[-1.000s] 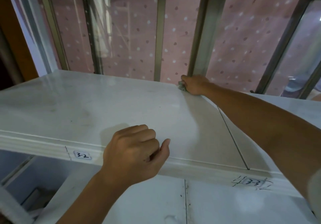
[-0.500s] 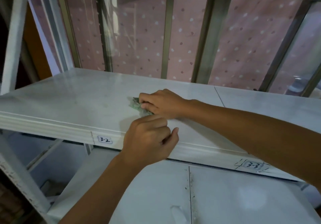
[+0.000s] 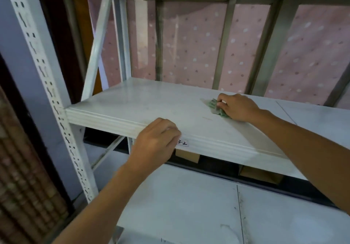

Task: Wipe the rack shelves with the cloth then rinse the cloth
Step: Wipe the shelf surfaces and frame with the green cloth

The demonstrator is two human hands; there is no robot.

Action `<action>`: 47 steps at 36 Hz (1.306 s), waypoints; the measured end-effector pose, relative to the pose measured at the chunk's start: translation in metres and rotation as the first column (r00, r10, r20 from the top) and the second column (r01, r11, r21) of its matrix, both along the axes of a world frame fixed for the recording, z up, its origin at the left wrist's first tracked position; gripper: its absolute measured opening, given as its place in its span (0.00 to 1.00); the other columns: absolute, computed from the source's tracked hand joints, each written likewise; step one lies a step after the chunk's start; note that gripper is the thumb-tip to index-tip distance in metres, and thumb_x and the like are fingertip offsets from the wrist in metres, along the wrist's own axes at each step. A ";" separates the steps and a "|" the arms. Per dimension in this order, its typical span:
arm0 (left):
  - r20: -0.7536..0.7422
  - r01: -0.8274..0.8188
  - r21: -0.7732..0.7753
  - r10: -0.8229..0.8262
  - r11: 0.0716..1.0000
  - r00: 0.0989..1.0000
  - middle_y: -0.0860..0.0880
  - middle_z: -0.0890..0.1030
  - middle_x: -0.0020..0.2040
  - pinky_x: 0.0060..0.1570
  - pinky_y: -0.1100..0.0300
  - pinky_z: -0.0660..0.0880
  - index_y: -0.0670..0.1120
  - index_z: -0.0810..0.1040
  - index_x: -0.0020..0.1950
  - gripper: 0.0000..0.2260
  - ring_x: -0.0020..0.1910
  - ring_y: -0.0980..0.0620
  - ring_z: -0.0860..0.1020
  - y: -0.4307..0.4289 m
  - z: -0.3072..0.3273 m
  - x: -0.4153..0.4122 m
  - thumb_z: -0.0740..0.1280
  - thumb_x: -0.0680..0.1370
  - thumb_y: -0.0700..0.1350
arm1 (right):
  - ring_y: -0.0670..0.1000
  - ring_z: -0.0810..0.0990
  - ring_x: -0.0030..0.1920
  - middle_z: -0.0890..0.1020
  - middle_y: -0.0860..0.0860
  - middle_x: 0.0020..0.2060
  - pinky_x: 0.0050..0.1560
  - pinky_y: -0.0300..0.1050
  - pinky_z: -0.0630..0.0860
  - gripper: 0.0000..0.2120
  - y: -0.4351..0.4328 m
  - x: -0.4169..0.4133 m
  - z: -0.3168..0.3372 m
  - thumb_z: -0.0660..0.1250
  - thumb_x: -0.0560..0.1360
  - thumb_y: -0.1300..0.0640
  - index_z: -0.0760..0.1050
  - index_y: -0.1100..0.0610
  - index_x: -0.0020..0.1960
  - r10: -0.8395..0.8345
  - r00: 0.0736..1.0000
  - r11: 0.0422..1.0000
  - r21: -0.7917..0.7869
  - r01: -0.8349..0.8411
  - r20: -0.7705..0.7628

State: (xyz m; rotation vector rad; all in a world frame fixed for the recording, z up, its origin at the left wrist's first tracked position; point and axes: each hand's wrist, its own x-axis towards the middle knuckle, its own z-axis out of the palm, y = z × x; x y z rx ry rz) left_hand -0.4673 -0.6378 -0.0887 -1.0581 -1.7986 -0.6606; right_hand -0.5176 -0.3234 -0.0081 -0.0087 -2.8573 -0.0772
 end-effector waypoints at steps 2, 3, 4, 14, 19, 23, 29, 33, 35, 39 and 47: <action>0.045 -0.061 0.063 0.058 0.996 0.997 0.45 0.83 0.43 0.44 0.54 0.78 0.38 0.85 0.44 0.04 0.42 0.46 0.79 -0.023 0.003 -0.008 0.73 0.78 0.37 | 0.58 0.76 0.42 0.77 0.53 0.42 0.41 0.50 0.72 0.09 0.000 -0.002 -0.001 0.52 0.83 0.46 0.70 0.45 0.51 -0.020 1.000 1.000 -0.018 0.020 -0.004; 0.065 -0.097 0.092 0.091 0.991 0.994 0.45 0.83 0.42 0.43 0.55 0.78 0.39 0.84 0.43 0.06 0.41 0.47 0.79 -0.033 0.004 -0.013 0.72 0.79 0.39 | 0.58 0.76 0.41 0.78 0.53 0.42 0.42 0.50 0.73 0.08 0.001 -0.004 -0.002 0.53 0.83 0.46 0.69 0.44 0.50 -0.024 1.000 0.999 -0.033 0.024 -0.009; 0.078 -0.136 0.109 0.128 0.985 0.989 0.46 0.82 0.40 0.42 0.55 0.77 0.39 0.84 0.41 0.09 0.40 0.47 0.78 -0.042 0.005 -0.019 0.72 0.80 0.41 | 0.57 0.76 0.41 0.79 0.54 0.42 0.42 0.50 0.74 0.08 0.002 -0.006 -0.001 0.53 0.83 0.47 0.69 0.44 0.49 -0.028 0.999 0.998 -0.050 0.028 -0.015; 0.278 -0.327 0.133 0.282 0.935 0.918 0.49 0.80 0.39 0.36 0.64 0.73 0.42 0.81 0.44 0.06 0.34 0.54 0.74 -0.096 0.031 -0.058 0.75 0.77 0.43 | 0.59 0.78 0.40 0.83 0.56 0.45 0.39 0.47 0.73 0.08 -0.048 -0.040 0.042 0.58 0.82 0.51 0.74 0.50 0.55 0.089 0.977 0.987 -0.114 -0.113 -0.194; 0.129 -0.352 0.130 0.337 0.927 0.933 0.49 0.73 0.28 0.25 0.56 0.69 0.40 0.76 0.31 0.25 0.25 0.49 0.69 -0.132 0.034 -0.082 0.65 0.83 0.54 | 0.53 0.74 0.35 0.78 0.48 0.39 0.31 0.40 0.65 0.08 -0.129 -0.053 0.065 0.60 0.82 0.51 0.75 0.53 0.56 0.254 0.945 0.953 -0.115 -0.281 -0.207; 0.071 -0.390 0.161 0.384 0.907 0.921 0.49 0.68 0.26 0.21 0.55 0.66 0.42 0.72 0.29 0.28 0.22 0.49 0.66 -0.163 0.032 -0.090 0.62 0.84 0.56 | 0.53 0.76 0.42 0.79 0.49 0.44 0.39 0.42 0.67 0.08 -0.210 -0.065 0.070 0.60 0.82 0.50 0.75 0.53 0.53 0.328 0.911 0.904 -0.198 -0.380 -0.249; 0.124 -0.402 0.200 0.384 0.894 0.915 0.51 0.76 0.33 0.27 0.65 0.66 0.42 0.81 0.39 0.13 0.28 0.53 0.70 -0.215 0.019 -0.101 0.69 0.81 0.46 | 0.55 0.77 0.45 0.79 0.51 0.44 0.40 0.44 0.70 0.08 -0.344 -0.084 0.059 0.59 0.82 0.52 0.73 0.55 0.50 0.283 0.930 0.838 -0.412 -0.359 -0.235; 0.092 -0.410 0.165 0.400 0.897 0.912 0.56 0.69 0.33 0.29 0.70 0.55 0.42 0.79 0.37 0.15 0.27 0.55 0.65 -0.250 0.016 -0.108 0.65 0.83 0.45 | 0.56 0.78 0.47 0.80 0.54 0.51 0.44 0.44 0.73 0.10 -0.419 -0.098 0.031 0.62 0.79 0.55 0.76 0.58 0.58 0.193 0.970 0.840 -0.487 -0.240 -0.147; 0.055 -0.384 0.162 0.381 0.909 0.923 0.57 0.67 0.33 0.30 0.71 0.53 0.43 0.78 0.36 0.16 0.26 0.55 0.63 -0.263 0.015 -0.110 0.64 0.83 0.43 | 0.57 0.79 0.49 0.80 0.55 0.52 0.44 0.46 0.76 0.12 -0.444 -0.105 0.015 0.64 0.78 0.55 0.76 0.58 0.59 0.141 0.987 0.874 -0.459 -0.160 -0.076; 0.004 -0.303 0.167 0.306 0.938 0.952 0.55 0.66 0.31 0.29 0.69 0.55 0.43 0.75 0.34 0.18 0.26 0.53 0.63 -0.276 0.013 -0.118 0.62 0.84 0.43 | 0.58 0.79 0.51 0.79 0.56 0.53 0.42 0.46 0.71 0.13 -0.464 -0.104 0.003 0.67 0.77 0.57 0.75 0.59 0.61 0.076 0.991 0.955 -0.279 -0.106 -0.114; -0.045 -0.115 0.127 0.122 0.985 0.992 0.46 0.76 0.33 0.29 0.55 0.69 0.40 0.79 0.38 0.16 0.31 0.49 0.72 -0.244 0.005 -0.134 0.62 0.84 0.41 | 0.56 0.79 0.49 0.79 0.55 0.50 0.42 0.47 0.69 0.09 -0.437 -0.082 0.001 0.64 0.77 0.59 0.77 0.57 0.56 0.005 0.985 0.995 -0.098 -0.022 -0.175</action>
